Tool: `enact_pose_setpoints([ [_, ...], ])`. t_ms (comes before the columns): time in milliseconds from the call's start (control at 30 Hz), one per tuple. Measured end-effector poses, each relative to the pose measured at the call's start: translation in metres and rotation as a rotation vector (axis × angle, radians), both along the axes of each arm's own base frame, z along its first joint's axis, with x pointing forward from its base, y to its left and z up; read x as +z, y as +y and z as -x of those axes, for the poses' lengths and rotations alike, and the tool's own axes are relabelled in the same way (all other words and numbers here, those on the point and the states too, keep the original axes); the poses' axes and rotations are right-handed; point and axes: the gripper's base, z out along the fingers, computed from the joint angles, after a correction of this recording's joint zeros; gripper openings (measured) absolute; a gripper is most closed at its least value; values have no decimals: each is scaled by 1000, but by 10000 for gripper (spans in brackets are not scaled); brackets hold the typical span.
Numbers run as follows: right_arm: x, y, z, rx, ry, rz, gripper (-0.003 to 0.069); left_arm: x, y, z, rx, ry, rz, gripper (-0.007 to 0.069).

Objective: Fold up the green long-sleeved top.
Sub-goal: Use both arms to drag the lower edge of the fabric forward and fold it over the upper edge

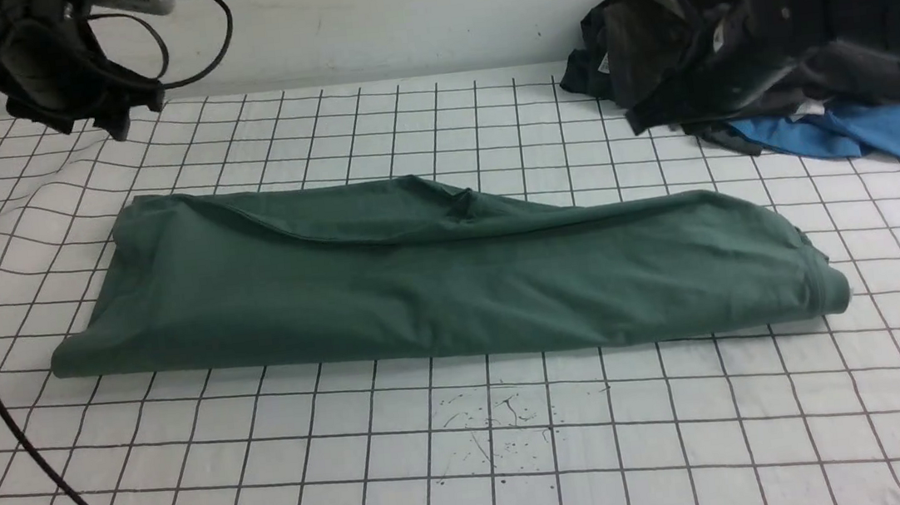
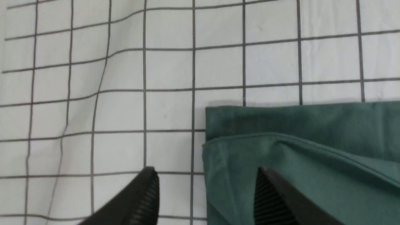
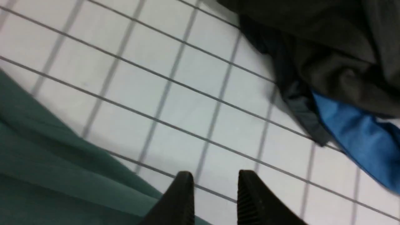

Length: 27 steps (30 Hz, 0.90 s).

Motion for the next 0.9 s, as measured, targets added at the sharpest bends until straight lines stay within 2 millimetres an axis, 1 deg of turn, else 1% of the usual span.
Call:
enact_pose_setpoints([
  [33,-5,15,3,79,29,-25,81,-3,2,2,-16,32,43,384],
  [67,-11,27,6,147,54,-43,45,-7,1,3,-33,61,73,384],
  [100,-17,39,9,220,74,-64,24,-10,0,4,-51,82,95,384],
  [167,-37,62,12,365,118,-101,-2,-16,-7,3,-95,103,156,376],
  [200,-47,70,13,416,131,-112,-8,-18,-11,3,-114,105,178,365],
  [233,-66,80,12,475,153,-141,-11,-19,-18,2,-145,105,208,340],
  [267,-79,85,11,515,154,-151,-12,-20,-24,2,-169,106,225,316],
  [300,-87,88,9,541,141,-148,-13,-20,-28,2,-187,105,231,300],
  [333,-101,91,5,554,119,-154,-13,-22,-34,1,-208,108,247,265],
  [367,-110,92,1,553,100,-155,-14,-23,-39,1,-221,109,260,239],
  [400,-114,93,0,545,99,-168,-14,-23,-40,1,-224,110,262,227],
  [433,-114,93,-10,522,27,-165,-15,-26,-46,1,-237,116,272,184],
  [467,-116,93,-16,505,-8,-159,-14,-27,-50,1,-246,118,279,161],
  [533,-120,87,-35,416,-71,-194,-14,-30,-55,0,-255,124,298,101],
  [567,-122,83,-41,366,-79,-220,-14,-31,-56,0,-257,125,302,90],
  [600,-120,76,-52,274,-96,-280,-14,-32,-57,0,-260,128,305,67],
  [633,-120,74,-53,258,-99,-290,-14,-32,-57,0,-260,128,305,67],
  [667,-118,62,-63,151,-102,-364,-14,-34,-59,0,-263,130,306,52],
  [700,-113,49,-71,66,-101,-429,-14,-34,-59,-1,-264,131,309,44],
  [767,-102,36,-79,18,-94,-485,-14,-37,-61,-1,-270,136,309,43],
  [833,-89,31,-82,29,-90,-501,-14,-40,-62,-2,-272,143,308,43],
  [867,-76,28,-82,79,-51,-500,-14,-44,-62,-2,-275,151,299,43],
  [900,-74,28,-80,94,-32,-496,-14,-44,-63,-2,-275,151,298,43],
])
